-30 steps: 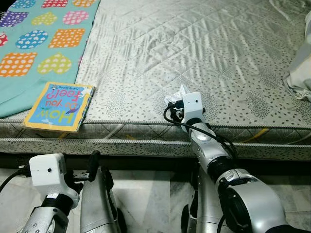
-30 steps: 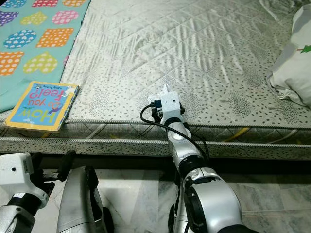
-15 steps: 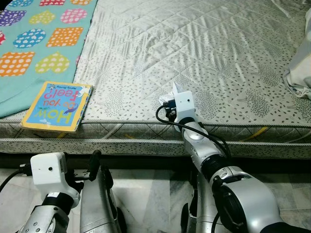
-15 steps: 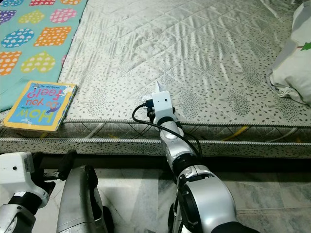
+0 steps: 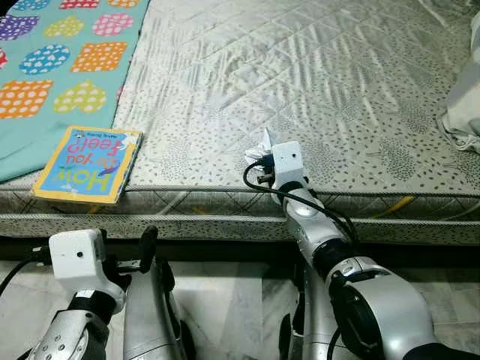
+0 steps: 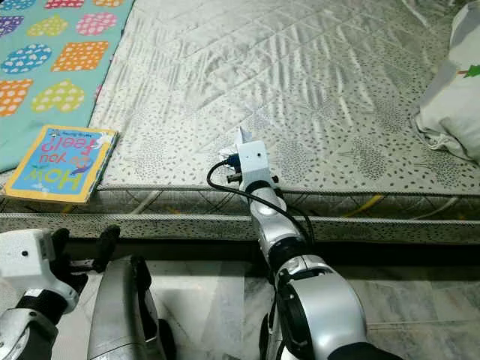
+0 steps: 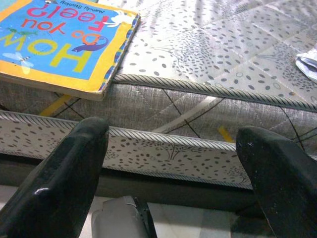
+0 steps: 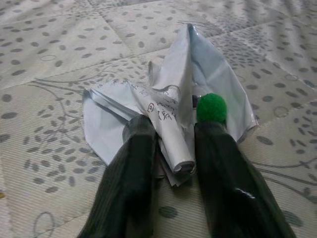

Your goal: Clean up the room

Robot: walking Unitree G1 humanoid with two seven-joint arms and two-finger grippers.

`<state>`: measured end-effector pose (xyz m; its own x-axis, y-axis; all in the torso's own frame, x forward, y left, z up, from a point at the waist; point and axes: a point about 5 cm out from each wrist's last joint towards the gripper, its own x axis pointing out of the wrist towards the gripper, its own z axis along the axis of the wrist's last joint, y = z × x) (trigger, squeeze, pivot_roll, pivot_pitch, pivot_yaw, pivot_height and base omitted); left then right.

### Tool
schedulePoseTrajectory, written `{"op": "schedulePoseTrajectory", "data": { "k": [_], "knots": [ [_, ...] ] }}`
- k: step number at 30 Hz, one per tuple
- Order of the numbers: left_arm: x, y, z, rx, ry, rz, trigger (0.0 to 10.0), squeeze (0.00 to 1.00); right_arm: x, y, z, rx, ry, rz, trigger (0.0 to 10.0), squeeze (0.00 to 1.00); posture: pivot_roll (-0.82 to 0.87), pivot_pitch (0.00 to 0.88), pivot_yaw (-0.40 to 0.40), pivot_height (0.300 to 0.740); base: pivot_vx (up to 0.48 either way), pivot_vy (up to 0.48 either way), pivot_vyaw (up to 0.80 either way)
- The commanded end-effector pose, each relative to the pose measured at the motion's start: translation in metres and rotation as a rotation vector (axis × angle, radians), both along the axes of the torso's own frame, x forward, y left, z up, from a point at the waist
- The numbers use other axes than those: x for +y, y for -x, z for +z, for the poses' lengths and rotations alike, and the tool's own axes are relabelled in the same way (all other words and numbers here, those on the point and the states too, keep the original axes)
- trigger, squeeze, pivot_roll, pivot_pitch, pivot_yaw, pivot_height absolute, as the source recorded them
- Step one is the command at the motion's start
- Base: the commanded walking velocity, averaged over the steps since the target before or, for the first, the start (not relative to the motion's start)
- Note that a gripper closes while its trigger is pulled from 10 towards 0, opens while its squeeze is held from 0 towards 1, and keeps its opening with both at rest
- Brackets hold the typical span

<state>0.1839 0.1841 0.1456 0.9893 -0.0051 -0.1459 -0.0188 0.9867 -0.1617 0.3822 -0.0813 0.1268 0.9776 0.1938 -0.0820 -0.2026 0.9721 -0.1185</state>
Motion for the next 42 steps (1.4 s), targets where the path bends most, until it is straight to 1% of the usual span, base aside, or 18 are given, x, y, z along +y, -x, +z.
{"op": "schedulePoseTrajectory", "data": {
  "k": [1,9,13,16,21,25,27,28,29,30,31,34,36,38,39,40,42],
  "knots": [
    [0.003,0.0,-0.003,0.015,-0.009,0.02,10.0,0.0,-0.002,-0.001,0.0,0.009,-0.007,-0.001,0.0,0.0,0.15,0.196,0.012,0.472,0.0,0.0,0.0],
    [0.002,-0.008,-0.004,-0.01,-0.011,0.017,10.0,0.0,-0.006,-0.002,0.0,0.009,-0.012,-0.003,0.0,0.0,0.14,0.16,0.001,0.472,0.0,0.0,0.0],
    [0.002,-0.015,-0.004,-0.025,-0.008,0.018,10.0,0.0,-0.007,-0.003,0.004,0.001,-0.01,0.003,0.0,0.0,0.12,0.129,-0.005,0.472,0.0,0.0,0.0],
    [0.001,-0.021,-0.004,-0.037,-0.005,0.014,10.0,0.0,-0.009,-0.006,0.008,-0.005,-0.012,0.006,0.0,0.0,0.11,0.113,-0.008,0.472,0.0,0.0,0.0],
    [-0.001,-0.035,-0.003,-0.073,0.004,0.01,10.0,0.0,-0.014,-0.011,0.02,-0.028,-0.014,0.016,0.0,0.0,0.09,0.071,-0.012,0.472,0.0,0.0,0.0],
    [-0.002,-0.041,-0.002,-0.091,0.007,0.009,10.0,0.0,-0.017,-0.013,0.023,-0.033,-0.021,0.014,0.0,0.0,0.08,0.057,-0.013,0.472,0.0,0.0,0.0],
    [-0.002,-0.047,-0.003,-0.101,0.009,0.011,10.0,0.0,-0.018,-0.014,0.025,-0.029,-0.032,0.019,0.0,0.0,0.06,0.039,-0.011,0.472,0.0,0.0,0.0],
    [-0.002,-0.047,-0.003,-0.101,0.009,0.011,10.0,0.0,-0.018,-0.014,0.025,-0.029,-0.032,0.019,0.0,0.0,0.06,0.039,-0.011,0.472,0.0,0.0,0.0],
    [-0.002,-0.05,-0.003,-0.11,0.012,0.012,10.0,0.0,-0.019,-0.014,0.026,-0.023,-0.046,0.035,0.0,0.0,0.05,0.024,-0.01,0.472,0.0,0.0,0.0],
    [-0.002,-0.05,-0.003,-0.11,0.012,0.012,10.0,0.0,-0.019,-0.014,0.026,-0.023,-0.046,0.035,0.0,0.0,0.05,0.024,-0.01,0.472,0.0,0.0,0.0],
    [-0.002,-0.053,-0.004,-0.118,0.016,0.015,10.0,0.0,-0.019,-0.014,0.027,-0.022,-0.058,0.074,0.0,0.0,0.03,0.005,-0.004,0.472,0.0,0.0,0.0],
    [0.0,-0.057,-0.008,-0.11,0.015,0.038,10.0,0.0,-0.02,-0.013,0.027,-0.031,-0.064,0.116,0.0,0.0,0.02,0.0,-0.002,0.472,0.0,0.0,0.0],
    [0.003,-0.061,-0.01,-0.108,0.0,0.063,10.0,0.0,-0.026,-0.011,0.026,-0.051,-0.08,0.139,0.0,0.0,0.0,0.0,0.004,0.472,0.0,0.0,0.0],
    [0.005,-0.063,-0.013,-0.104,-0.01,0.078,10.0,0.0,-0.032,-0.009,0.023,-0.056,-0.103,0.136,0.0,0.0,-0.02,0.0,0.005,0.472,0.0,0.0,0.0],
    [0.005,-0.063,-0.013,-0.104,-0.01,0.078,10.0,0.0,-0.032,-0.009,0.023,-0.056,-0.103,0.136,0.0,0.0,-0.02,0.0,0.005,0.472,0.0,0.0,0.0],
    [0.007,-0.064,-0.016,-0.1,-0.011,0.083,10.0,0.0,-0.043,-0.005,0.018,-0.066,-0.146,0.104,0.0,0.0,-0.04,0.0,0.012,0.472,0.0,0.0,0.0],
    [0.008,-0.064,-0.019,-0.099,-0.01,0.082,10.0,0.0,-0.051,0.0,0.013,-0.078,-0.187,0.071,0.0,0.0,-0.06,0.0,0.018,0.472,0.0,0.0,0.0]
  ]
}}
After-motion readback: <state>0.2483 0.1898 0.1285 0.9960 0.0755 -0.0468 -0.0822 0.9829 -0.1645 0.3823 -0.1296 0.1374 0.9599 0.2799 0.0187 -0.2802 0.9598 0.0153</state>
